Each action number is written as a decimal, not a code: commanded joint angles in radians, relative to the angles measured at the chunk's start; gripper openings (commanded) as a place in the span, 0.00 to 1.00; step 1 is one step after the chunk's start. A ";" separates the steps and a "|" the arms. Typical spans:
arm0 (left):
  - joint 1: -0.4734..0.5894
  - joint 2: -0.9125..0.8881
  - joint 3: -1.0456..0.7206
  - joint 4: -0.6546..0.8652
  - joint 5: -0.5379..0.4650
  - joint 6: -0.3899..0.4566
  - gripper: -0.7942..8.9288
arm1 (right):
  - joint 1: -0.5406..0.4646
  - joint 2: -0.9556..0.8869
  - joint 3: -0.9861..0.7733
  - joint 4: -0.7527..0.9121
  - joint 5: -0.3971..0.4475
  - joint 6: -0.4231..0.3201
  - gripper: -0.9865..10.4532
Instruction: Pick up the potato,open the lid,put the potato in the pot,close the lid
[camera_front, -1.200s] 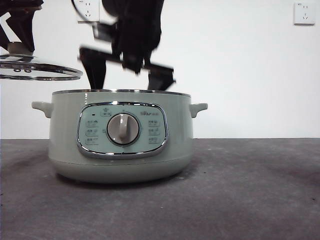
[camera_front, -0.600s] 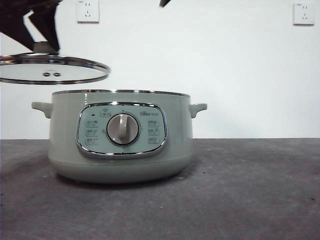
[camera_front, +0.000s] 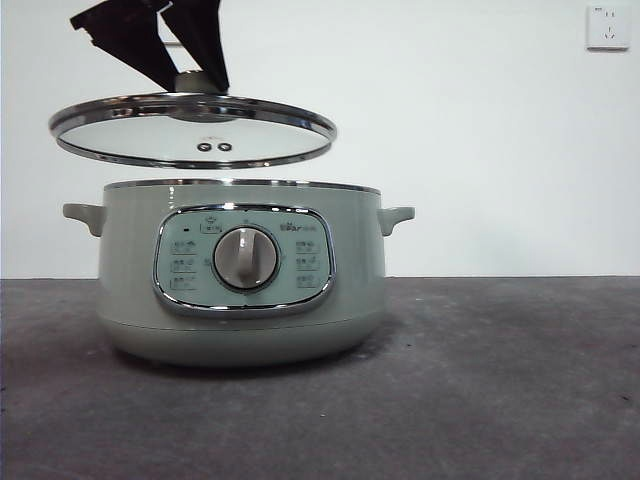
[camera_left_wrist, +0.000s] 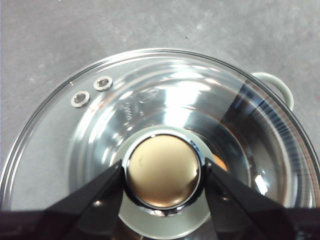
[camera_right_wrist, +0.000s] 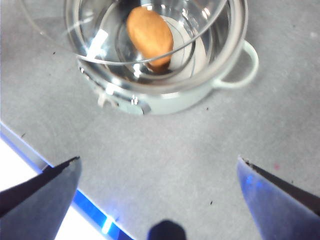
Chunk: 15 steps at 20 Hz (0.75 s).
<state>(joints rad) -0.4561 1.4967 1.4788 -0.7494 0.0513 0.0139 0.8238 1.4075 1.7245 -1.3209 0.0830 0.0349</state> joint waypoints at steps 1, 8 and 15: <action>-0.026 0.027 0.018 0.043 -0.008 -0.018 0.07 | 0.001 -0.106 -0.106 0.029 0.007 0.026 0.82; -0.063 0.132 0.018 0.055 -0.026 -0.030 0.07 | 0.001 -0.341 -0.339 0.027 0.015 0.102 0.82; -0.063 0.175 0.018 0.042 -0.034 -0.026 0.07 | 0.002 -0.404 -0.381 0.013 0.023 0.124 0.82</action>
<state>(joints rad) -0.5220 1.6382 1.5063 -0.7116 0.0296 -0.0013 0.8242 1.0054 1.3548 -1.3132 0.1047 0.1463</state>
